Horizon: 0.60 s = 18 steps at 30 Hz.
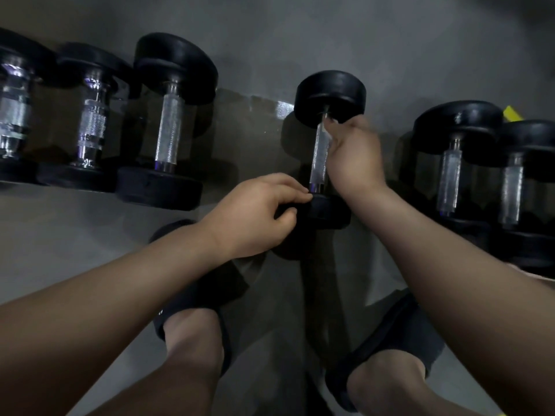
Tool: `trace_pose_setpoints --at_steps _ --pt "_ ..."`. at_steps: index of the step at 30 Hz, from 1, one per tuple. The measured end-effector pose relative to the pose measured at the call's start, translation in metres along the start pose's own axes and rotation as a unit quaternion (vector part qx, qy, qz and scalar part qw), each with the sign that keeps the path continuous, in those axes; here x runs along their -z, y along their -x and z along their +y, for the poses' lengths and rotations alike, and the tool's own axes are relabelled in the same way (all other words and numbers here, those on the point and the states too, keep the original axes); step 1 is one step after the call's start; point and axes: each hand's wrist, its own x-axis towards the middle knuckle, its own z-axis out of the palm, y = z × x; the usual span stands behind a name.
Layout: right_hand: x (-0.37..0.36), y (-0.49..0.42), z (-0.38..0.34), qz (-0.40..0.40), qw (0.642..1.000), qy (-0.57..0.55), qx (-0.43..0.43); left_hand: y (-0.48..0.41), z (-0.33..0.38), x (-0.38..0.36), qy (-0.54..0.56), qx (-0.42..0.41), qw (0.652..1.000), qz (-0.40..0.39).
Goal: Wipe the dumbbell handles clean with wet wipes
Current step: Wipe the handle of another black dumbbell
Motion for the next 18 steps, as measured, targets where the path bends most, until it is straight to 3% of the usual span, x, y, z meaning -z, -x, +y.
trace_pose_setpoints --at_steps 8,11,15,18 --pt "-0.007 -0.015 -0.011 0.042 0.999 0.028 -0.020 -0.001 0.000 0.001 -0.010 0.020 1.000 0.019" --pt "-0.009 -0.011 -0.004 0.067 0.995 -0.044 -0.065 -0.003 0.005 -0.001 -0.037 0.023 0.999 0.008" --pt "-0.013 -0.010 -0.010 0.134 0.947 -0.223 -0.187 -0.003 0.008 -0.006 -0.043 0.024 0.999 0.024" --pt "-0.016 -0.017 -0.004 0.130 0.902 -0.307 -0.273 -0.002 0.006 -0.006 -0.040 0.023 0.999 0.024"
